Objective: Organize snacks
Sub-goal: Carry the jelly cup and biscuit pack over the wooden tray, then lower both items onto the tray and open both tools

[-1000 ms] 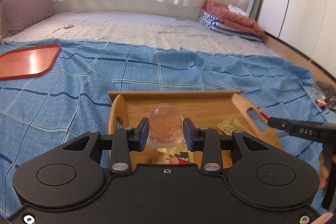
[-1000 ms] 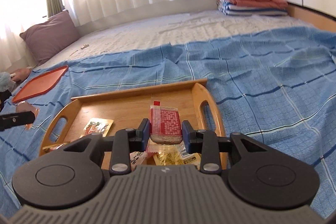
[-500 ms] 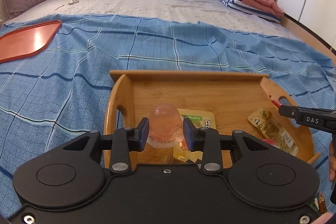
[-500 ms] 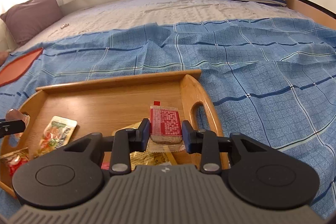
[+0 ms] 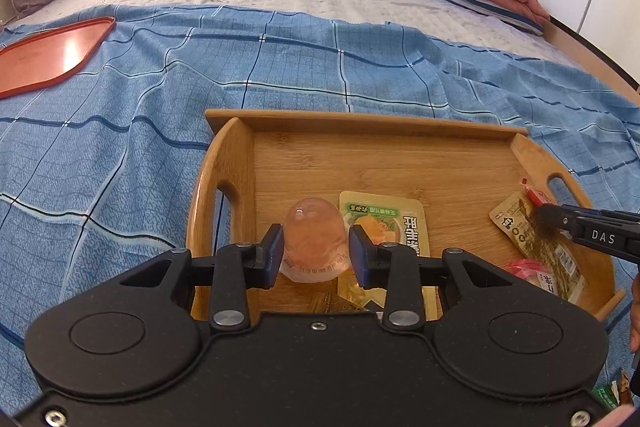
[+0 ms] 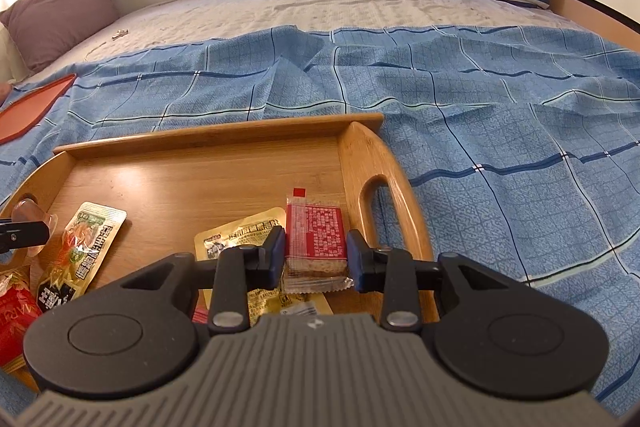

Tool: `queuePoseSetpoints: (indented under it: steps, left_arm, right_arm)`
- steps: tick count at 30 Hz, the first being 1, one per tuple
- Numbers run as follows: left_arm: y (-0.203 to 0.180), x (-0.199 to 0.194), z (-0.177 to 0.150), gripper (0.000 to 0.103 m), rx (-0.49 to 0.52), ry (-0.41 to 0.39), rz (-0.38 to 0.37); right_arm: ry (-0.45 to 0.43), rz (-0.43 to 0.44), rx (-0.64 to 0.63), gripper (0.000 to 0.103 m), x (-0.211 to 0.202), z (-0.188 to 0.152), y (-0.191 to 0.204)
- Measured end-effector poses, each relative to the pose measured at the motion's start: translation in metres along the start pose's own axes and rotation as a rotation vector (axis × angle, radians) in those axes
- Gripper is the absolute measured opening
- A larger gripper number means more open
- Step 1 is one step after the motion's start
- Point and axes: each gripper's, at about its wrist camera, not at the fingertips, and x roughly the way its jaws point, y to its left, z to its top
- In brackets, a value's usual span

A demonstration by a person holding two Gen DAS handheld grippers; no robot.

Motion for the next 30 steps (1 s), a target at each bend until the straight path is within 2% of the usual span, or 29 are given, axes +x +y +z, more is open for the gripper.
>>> queuePoseSetpoints:
  steps: [8, 11, 12, 13, 14, 16, 24, 28, 30]
  left_arm:
    - [0.000, 0.004, -0.002, 0.033, 0.003, 0.007, 0.000]
    - [0.000, 0.004, -0.002, 0.035, 0.004, 0.005, 0.000]
    - [0.000, 0.002, -0.002, 0.039, 0.001, -0.002, 0.003]
    - [0.000, 0.000, -0.001, 0.054, -0.001, -0.011, 0.005]
    - [0.000, -0.003, -0.001, 0.072, -0.001, -0.024, 0.009]
    - [-0.001, -0.011, 0.000, 0.083, 0.006, -0.054, 0.015]
    - [-0.011, -0.056, -0.007, 0.091, 0.080, -0.112, -0.003]
    - [-0.021, -0.084, -0.022, 0.092, 0.132, -0.133, -0.022]
    - [-0.026, -0.100, -0.032, 0.096, 0.155, -0.153, -0.040]
  right_arm:
    - [0.002, 0.007, -0.003, 0.038, 0.000, -0.004, -0.001]
    - [-0.004, 0.007, -0.007, 0.044, -0.001, -0.004, 0.000]
    - [-0.008, 0.013, -0.007, 0.044, -0.003, -0.004, 0.000]
    - [-0.013, 0.018, -0.007, 0.045, -0.004, -0.004, 0.001]
    - [-0.018, 0.027, -0.007, 0.056, -0.007, -0.004, 0.001]
    - [-0.027, 0.042, -0.009, 0.058, -0.013, -0.003, 0.002]
    - [-0.072, 0.089, -0.049, 0.075, -0.051, -0.003, 0.010]
    - [-0.094, 0.126, -0.083, 0.078, -0.078, -0.011, 0.013]
    - [-0.116, 0.135, -0.112, 0.081, -0.093, -0.016, 0.015]
